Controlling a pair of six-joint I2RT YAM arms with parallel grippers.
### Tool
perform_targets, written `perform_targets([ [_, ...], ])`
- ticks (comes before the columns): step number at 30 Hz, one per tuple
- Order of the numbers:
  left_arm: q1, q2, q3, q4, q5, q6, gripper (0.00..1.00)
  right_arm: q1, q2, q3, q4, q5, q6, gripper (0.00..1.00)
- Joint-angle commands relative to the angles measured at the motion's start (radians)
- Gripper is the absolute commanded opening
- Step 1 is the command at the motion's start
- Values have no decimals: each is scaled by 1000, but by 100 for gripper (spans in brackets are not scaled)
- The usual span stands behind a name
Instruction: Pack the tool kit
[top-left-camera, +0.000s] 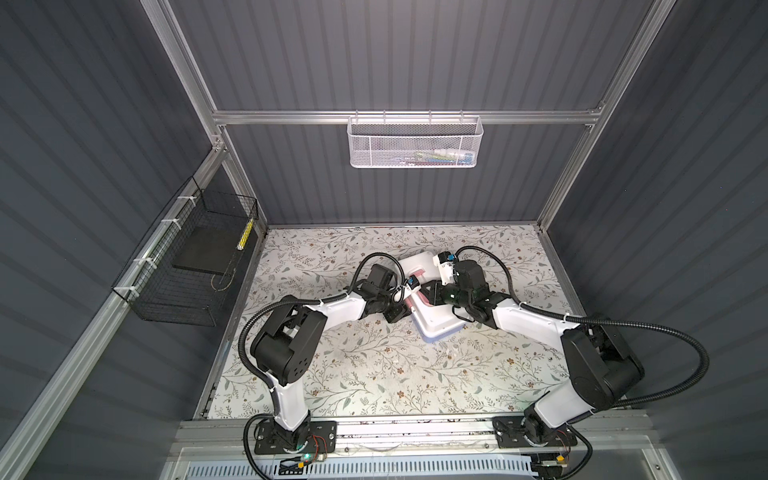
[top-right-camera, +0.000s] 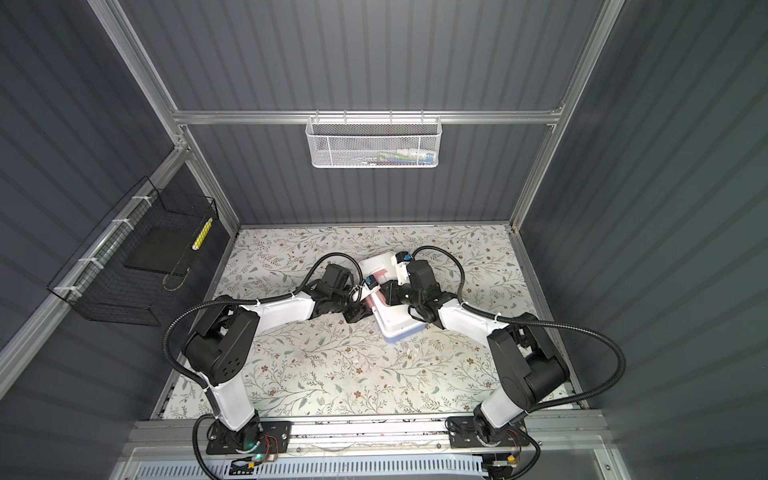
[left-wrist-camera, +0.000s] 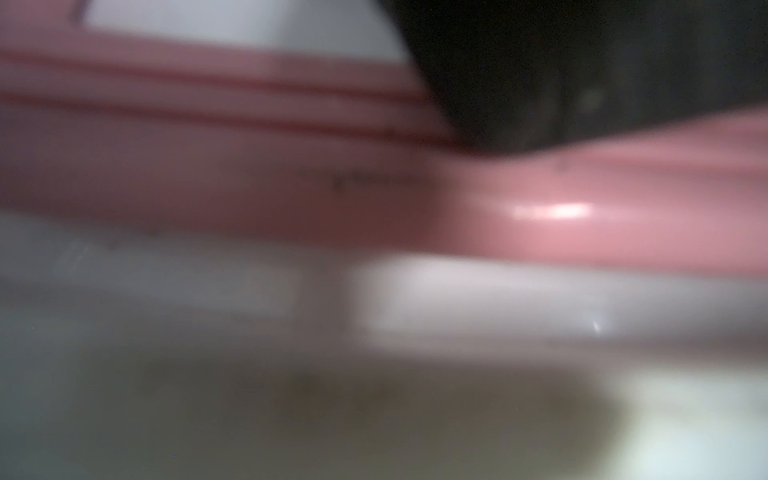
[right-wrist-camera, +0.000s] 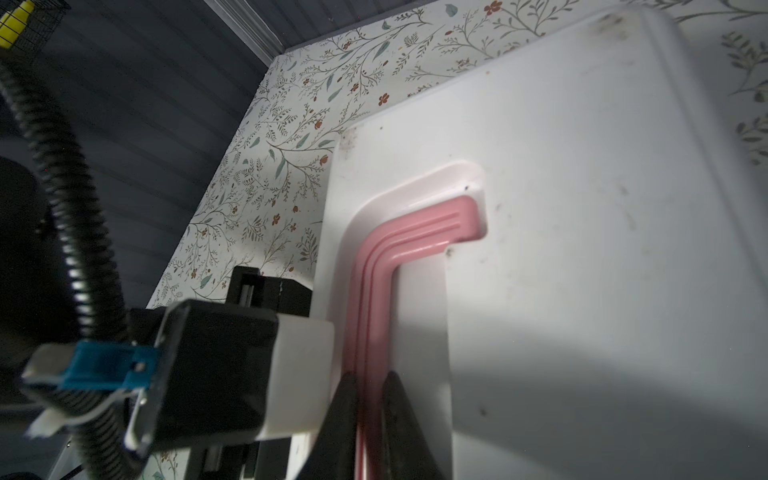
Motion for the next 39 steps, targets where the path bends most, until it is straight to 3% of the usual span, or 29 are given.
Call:
perform_targets([
  [1, -8, 20, 9, 345, 11, -58, 42, 41, 158, -120, -389, -110, 20, 14],
  [7, -5, 41, -10, 435, 66, -90, 42, 48, 167, -105, -415, -102, 28, 14],
  [10, -4, 31, -14, 428, 67, -91, 48, 47, 159, -95, -430, -88, 34, 14],
  [14, -4, -19, -22, 365, 26, -87, 70, 48, 136, -89, -420, -83, 46, 18],
  [17, -4, -80, -68, 377, -45, -95, 99, 49, 105, -83, -414, -80, 54, 26],
  [26, -4, -244, -153, 318, -106, -136, 100, 41, -59, -12, -470, -26, 49, 61],
  [30, -4, -329, -194, 276, -131, -156, 100, 37, -146, 29, -522, 48, 36, 98],
  [39, -4, -458, -259, 177, -216, -226, 100, 7, -276, 137, -650, 125, -19, 99],
])
